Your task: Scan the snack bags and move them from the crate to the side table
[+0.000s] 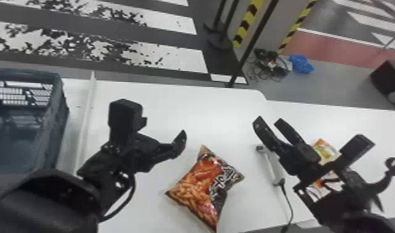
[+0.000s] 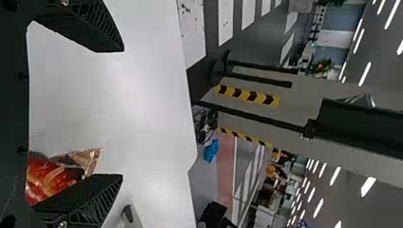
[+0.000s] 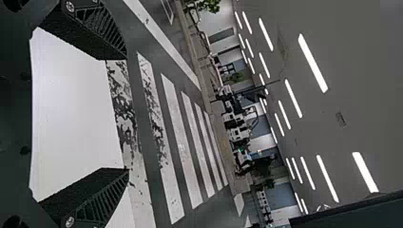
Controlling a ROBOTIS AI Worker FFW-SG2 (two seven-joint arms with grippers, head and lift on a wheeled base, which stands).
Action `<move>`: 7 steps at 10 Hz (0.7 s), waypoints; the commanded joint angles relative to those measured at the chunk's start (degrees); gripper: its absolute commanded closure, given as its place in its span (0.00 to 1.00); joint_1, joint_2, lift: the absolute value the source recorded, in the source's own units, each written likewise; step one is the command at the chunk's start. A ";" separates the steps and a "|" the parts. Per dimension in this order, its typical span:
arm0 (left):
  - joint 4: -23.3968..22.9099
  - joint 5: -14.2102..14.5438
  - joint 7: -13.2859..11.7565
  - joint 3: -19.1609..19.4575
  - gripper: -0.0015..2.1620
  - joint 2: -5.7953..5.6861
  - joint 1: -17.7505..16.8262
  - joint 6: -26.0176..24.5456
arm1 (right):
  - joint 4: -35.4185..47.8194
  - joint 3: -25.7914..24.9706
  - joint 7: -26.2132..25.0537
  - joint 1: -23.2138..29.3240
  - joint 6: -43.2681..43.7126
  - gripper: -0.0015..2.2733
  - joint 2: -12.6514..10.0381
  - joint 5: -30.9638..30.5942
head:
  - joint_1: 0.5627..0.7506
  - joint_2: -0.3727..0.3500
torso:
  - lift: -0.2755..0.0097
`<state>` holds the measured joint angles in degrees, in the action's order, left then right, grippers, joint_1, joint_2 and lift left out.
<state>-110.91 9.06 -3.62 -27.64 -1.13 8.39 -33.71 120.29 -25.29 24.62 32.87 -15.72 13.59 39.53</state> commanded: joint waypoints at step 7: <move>-15.21 1.84 -0.25 25.79 0.02 -9.33 17.01 12.30 | 0.21 8.33 -1.68 -1.31 -4.10 0.04 -1.82 -15.62 | 0.70 0.26 | 0.66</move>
<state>-126.01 10.57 -3.83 -3.01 -10.23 24.57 -22.05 120.54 -17.85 22.94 31.57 -19.84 12.06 25.75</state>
